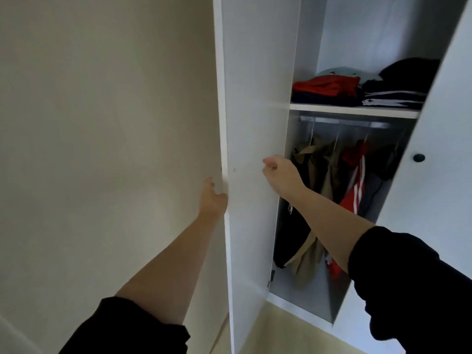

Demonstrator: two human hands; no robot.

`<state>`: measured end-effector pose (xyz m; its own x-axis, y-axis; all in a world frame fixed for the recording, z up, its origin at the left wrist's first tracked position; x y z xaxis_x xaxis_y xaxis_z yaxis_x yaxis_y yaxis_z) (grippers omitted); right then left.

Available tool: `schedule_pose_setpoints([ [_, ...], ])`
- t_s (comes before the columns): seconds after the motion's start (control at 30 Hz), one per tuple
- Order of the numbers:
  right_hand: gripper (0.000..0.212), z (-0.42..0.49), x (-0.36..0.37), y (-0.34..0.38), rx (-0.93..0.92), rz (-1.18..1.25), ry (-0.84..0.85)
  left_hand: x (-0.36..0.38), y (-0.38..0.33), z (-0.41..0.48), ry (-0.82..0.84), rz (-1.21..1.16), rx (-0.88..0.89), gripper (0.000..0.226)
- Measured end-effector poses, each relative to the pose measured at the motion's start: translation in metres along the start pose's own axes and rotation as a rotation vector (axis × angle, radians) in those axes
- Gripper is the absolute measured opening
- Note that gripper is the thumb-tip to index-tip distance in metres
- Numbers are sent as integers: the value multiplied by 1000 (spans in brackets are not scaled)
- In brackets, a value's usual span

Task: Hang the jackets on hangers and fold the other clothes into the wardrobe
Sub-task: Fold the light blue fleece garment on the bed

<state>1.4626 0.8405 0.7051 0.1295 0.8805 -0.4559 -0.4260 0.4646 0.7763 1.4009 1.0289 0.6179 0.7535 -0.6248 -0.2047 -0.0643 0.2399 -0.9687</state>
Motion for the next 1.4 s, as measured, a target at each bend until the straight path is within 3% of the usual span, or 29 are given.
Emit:
schedule_pose_setpoints([
  [0.1, 39, 12, 28, 21, 22, 4, 7, 22, 8, 9, 286, 76, -22, 50],
  [0.23, 54, 22, 44, 40, 56, 70, -37, 30, 11, 16, 430, 54, 62, 41],
  [0.37, 58, 21, 14, 32, 93, 81, -193, 52, 8, -9, 629, 25, 53, 48],
  [0.43, 52, 17, -13, 23, 76, 49, -259, 72, 3, -27, 735, 21, 46, 47],
  [0.53, 25, 6, -54, 9, 36, -31, -316, 109, -13, -57, 867, 13, 116, 34],
  [0.63, 16, 3, -104, -20, 55, -123, -415, 157, -30, -82, 932, 30, 204, 44],
  [0.8, 12, 27, -186, -79, 149, -208, -524, 236, -69, -97, 851, 111, 503, 67],
  [1.0, 24, 87, -258, -160, 262, -309, -501, 322, -146, -81, 485, 431, 1071, 86],
  [1.1, 21, 120, -287, -197, 296, -382, -512, 372, -181, -83, 370, 582, 1252, 96],
  [1.23, 37, 163, -314, -227, 314, -531, -555, 433, -203, -78, 266, 669, 1314, 112],
  [1.4, 62, 205, -334, -248, 211, -629, -696, 479, -198, -60, 126, 740, 1297, 132],
])
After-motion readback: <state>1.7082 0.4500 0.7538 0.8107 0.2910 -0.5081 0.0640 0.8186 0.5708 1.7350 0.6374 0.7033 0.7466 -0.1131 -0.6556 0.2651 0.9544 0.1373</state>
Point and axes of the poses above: each hand's wrist, its own z-axis towards the middle knuckle, its own x-axis out of the palm, y = z × x, the point moved 10 cm from there along z, towards the middle knuckle, and after that the axes turned 14 degrees about -y, right-handed, at the moved point
